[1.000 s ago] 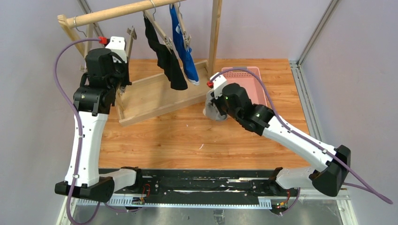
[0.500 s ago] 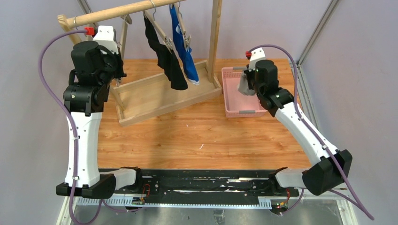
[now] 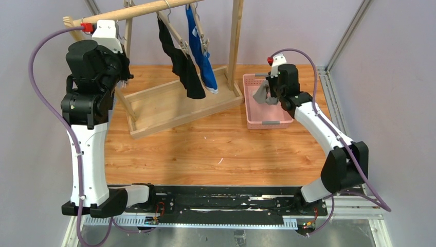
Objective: Remove the underwear clipped to the hanger
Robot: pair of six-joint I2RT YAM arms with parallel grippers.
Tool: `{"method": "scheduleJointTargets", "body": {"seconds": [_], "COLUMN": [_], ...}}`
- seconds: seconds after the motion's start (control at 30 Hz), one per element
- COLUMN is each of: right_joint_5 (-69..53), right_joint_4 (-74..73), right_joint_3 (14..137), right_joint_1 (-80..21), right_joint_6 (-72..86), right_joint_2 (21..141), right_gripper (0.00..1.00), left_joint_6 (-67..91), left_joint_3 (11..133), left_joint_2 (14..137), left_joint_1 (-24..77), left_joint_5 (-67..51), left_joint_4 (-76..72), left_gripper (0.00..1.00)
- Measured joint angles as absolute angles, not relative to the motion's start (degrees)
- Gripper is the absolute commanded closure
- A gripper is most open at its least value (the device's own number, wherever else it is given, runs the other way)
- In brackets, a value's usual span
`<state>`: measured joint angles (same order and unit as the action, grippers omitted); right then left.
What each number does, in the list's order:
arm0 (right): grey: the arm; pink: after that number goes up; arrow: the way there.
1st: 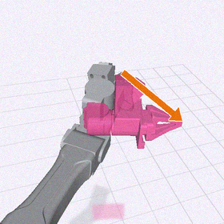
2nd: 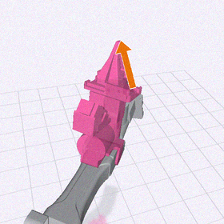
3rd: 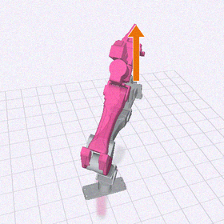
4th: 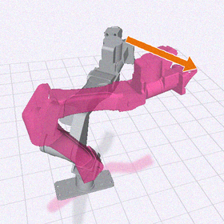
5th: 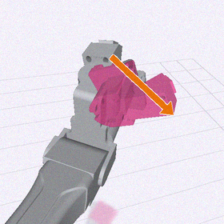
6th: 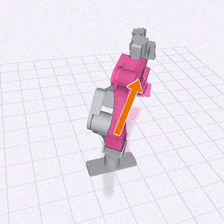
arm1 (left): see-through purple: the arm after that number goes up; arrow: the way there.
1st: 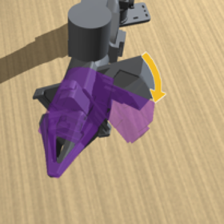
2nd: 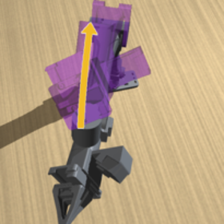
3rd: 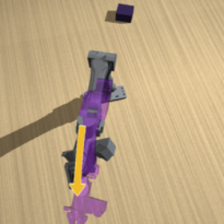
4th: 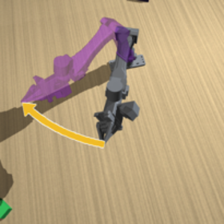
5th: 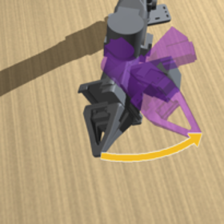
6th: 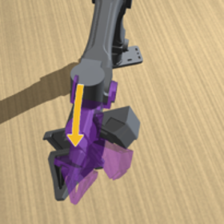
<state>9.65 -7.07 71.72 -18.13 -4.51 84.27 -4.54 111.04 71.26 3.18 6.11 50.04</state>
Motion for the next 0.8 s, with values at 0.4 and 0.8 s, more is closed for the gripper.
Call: {"method": "scheduleJointTargets", "body": {"seconds": [0.4,0.8], "right_joint_5": [3.8,-1.8], "right_joint_4": [-5.3,-4.6], "right_joint_3": [70.2,69.8], "right_joint_1": [-16.6,-16.4], "right_joint_6": [-4.3,-4.4], "right_joint_2": [92.2,98.3], "right_gripper": [1.00,0.99], "left_joint_6": [-4.8,-4.5], "left_joint_3": [116.2,120.2], "left_joint_2": [75.3,79.9], "left_joint_1": [1.5,-3.5], "left_joint_5": [6.1,2.8], "left_joint_4": [50.8,50.5], "left_gripper": [1.00,1.00]}}
